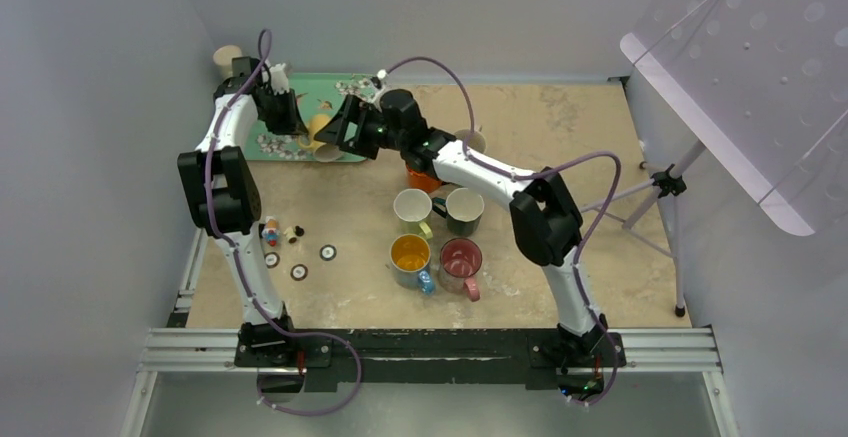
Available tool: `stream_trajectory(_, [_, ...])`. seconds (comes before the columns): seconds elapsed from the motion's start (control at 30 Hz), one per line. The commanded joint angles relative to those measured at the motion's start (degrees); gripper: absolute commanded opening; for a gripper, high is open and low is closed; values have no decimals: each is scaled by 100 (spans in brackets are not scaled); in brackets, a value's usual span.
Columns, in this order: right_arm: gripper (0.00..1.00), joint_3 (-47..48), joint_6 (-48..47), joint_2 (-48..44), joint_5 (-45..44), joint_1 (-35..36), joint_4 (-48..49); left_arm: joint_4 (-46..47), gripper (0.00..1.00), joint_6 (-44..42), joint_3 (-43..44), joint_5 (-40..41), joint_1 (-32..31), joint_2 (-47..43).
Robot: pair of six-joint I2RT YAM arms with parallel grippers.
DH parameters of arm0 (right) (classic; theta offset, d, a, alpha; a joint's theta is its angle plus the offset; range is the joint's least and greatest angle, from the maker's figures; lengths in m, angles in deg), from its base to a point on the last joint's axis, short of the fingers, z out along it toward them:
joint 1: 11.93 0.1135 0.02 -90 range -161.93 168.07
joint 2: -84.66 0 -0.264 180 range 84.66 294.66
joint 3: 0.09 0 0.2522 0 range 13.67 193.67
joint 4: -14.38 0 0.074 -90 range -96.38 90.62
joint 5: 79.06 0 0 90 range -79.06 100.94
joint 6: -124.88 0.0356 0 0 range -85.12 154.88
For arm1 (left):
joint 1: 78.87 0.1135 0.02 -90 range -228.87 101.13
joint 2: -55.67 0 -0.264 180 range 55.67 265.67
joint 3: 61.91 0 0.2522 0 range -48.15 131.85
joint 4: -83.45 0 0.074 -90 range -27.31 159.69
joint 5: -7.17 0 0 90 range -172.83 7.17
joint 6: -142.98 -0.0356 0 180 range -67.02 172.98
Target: Turn the mug right side up
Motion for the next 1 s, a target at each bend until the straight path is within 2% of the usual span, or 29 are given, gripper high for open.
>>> stream_trajectory(0.0, [88, -358, 2141, 96, -191, 122, 1615, -273, 0, 480, 223, -138, 39, -396])
stream_trajectory(0.13, [86, -43, 2729, 651, -572, 121, 1538, -267, 0, 592, 71, -163, 38, -472])
stream_trajectory(0.3, [84, 884, 3348, 1467, -754, 103, 778, -208, 0, 660, -97, -189, 33, -593])
stream_trajectory(0.5, [84, 887, 3908, 1759, -1050, 103, 592, -192, 0, 820, -181, -325, 32, -631])
stream_trajectory(0.63, [82, 994, 3943, 1995, -1403, 75, 1334, -151, 0, 860, -363, -427, 35, -735])
stream_trajectory(0.77, [80, 1906, 4098, 2655, -1333, 45, 1436, -118, 0, 861, -523, -495, 34, -832])
stream_trajectory(0.83, [76, 2166, 4242, 2836, -1329, 44, 1434, -105, 0, 867, -611, -560, 39, -890])
stream_trajectory(0.87, [70, 2224, 4255, 2885, -1340, 44, 1443, -102, 0, 870, -649, -605, 35, -931])
stream_trajectory(0.97, [11, 2165, 4107, 2827, -1433, 13, 1486, -78, 0, 824, -803, -727, 39, -1123])
